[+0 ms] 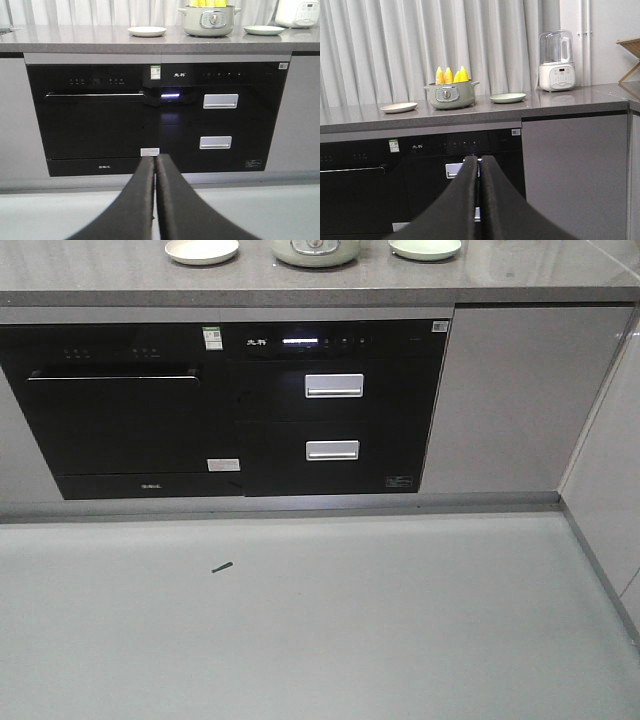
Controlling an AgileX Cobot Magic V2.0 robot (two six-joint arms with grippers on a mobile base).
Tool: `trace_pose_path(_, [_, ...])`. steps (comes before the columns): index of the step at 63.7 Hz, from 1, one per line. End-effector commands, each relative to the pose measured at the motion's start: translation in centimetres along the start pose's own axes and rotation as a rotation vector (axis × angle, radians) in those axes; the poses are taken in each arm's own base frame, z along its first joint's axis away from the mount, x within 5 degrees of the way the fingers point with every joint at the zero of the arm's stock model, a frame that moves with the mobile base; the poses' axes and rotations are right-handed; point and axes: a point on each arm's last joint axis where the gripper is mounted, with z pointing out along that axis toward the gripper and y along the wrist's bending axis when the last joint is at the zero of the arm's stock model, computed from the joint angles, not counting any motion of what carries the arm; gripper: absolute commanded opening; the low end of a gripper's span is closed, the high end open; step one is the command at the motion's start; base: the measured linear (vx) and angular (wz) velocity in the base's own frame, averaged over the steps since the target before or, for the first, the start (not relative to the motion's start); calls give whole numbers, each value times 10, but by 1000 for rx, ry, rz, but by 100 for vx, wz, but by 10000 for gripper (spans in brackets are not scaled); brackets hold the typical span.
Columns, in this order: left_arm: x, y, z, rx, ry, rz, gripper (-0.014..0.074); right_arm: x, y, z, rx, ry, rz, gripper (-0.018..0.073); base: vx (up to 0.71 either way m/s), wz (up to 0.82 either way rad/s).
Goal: Distribute corn equally
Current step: 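Continue driving forward until the counter edge is close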
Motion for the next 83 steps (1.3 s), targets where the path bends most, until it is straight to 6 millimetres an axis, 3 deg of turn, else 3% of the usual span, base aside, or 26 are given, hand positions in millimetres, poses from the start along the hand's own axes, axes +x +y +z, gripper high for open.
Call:
trace_pose_path(1, [-3, 0, 0, 3, -79, -8, -6, -4, -1, 0, 8, -64, -20, -3, 14, 2])
trace_pose_path(83, [-3, 0, 0, 3, -79, -8, -6, -4, -1, 0, 8, -64, -20, -3, 15, 3])
